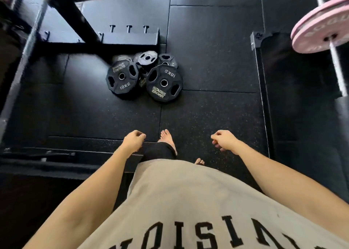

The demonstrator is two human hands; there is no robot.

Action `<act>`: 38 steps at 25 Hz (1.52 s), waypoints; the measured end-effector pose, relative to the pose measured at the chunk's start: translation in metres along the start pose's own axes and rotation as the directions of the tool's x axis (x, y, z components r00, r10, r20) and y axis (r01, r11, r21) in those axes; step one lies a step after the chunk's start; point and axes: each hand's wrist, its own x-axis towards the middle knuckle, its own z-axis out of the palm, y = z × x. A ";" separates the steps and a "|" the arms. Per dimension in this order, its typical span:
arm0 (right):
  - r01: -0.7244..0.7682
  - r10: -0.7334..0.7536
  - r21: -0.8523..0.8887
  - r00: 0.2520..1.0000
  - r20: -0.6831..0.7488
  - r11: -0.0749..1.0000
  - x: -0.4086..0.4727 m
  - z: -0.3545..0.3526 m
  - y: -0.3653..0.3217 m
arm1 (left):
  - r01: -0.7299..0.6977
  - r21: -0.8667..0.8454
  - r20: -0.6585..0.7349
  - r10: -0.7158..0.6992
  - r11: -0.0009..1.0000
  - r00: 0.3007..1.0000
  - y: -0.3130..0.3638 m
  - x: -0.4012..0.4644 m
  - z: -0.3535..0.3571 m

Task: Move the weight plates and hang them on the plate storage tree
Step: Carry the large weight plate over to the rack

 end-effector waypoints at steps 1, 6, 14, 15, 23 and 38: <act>0.009 -0.009 -0.022 1.000 0.020 1.000 0.015 -0.008 -0.022 | 0.014 -0.012 -0.018 -0.014 1.000 1.000 0.010 0.015 -0.009; -0.016 0.017 -0.029 1.000 0.026 0.999 0.094 -0.029 -0.125 | 0.021 0.007 -0.008 -0.021 1.000 1.000 0.065 0.127 -0.071; -0.273 0.293 0.374 0.956 0.005 0.886 0.229 -0.031 -0.273 | 0.036 0.231 0.148 -0.072 0.972 0.986 0.169 0.326 -0.168; -0.303 0.330 0.442 0.944 0.017 0.844 0.254 -0.027 -0.285 | 0.031 0.250 0.156 -0.072 0.968 0.985 0.180 0.353 -0.169; -0.487 0.522 0.445 0.852 0.052 0.751 0.514 0.039 -0.283 | 0.105 0.240 0.141 -0.142 0.965 0.980 0.189 0.599 -0.088; -0.397 0.427 0.164 0.792 -0.436 0.903 0.793 0.167 -0.171 | -0.024 0.368 -0.194 0.102 0.930 0.976 0.147 0.883 0.037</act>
